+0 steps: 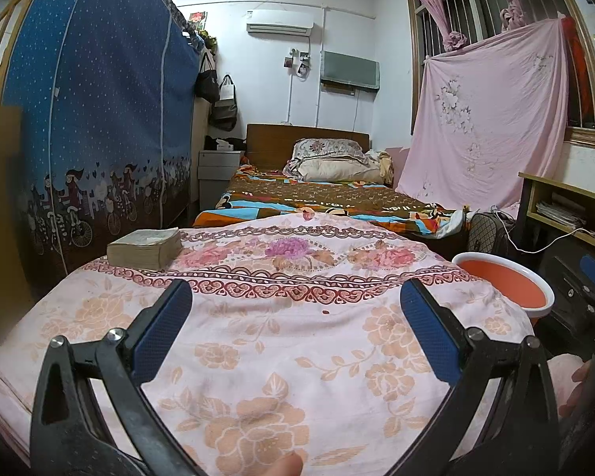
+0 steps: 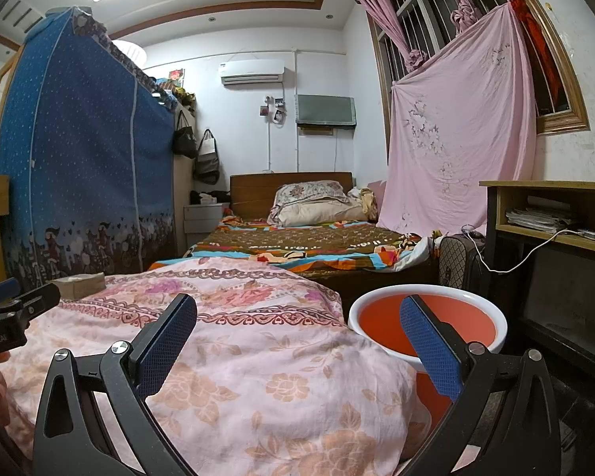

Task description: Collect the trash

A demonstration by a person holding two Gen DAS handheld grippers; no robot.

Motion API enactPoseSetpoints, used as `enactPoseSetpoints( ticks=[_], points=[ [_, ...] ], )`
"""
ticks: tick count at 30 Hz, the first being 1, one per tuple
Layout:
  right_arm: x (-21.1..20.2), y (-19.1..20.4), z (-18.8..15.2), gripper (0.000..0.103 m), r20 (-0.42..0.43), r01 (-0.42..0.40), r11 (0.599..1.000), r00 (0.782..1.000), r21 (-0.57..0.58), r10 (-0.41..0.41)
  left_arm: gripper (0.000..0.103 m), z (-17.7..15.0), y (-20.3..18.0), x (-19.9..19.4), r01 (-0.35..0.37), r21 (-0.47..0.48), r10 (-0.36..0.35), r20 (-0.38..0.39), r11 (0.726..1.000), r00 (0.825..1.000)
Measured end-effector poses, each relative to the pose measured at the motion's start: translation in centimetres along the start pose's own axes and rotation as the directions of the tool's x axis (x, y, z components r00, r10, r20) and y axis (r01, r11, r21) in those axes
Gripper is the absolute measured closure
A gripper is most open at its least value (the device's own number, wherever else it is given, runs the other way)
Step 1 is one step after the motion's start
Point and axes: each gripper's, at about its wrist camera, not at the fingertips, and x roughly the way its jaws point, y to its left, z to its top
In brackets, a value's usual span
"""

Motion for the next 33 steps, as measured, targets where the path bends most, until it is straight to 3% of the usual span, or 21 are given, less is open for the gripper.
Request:
enactPoseSetpoints(
  ticks=[33],
  points=[
    [-0.15, -0.06, -0.03, 0.0, -0.002, 0.0, 1.0, 1.0, 0.002, 0.0, 0.011, 0.2, -0.1, -0.08, -0.008, -0.002, 0.008, 0.005, 1.0, 1.0]
  ],
)
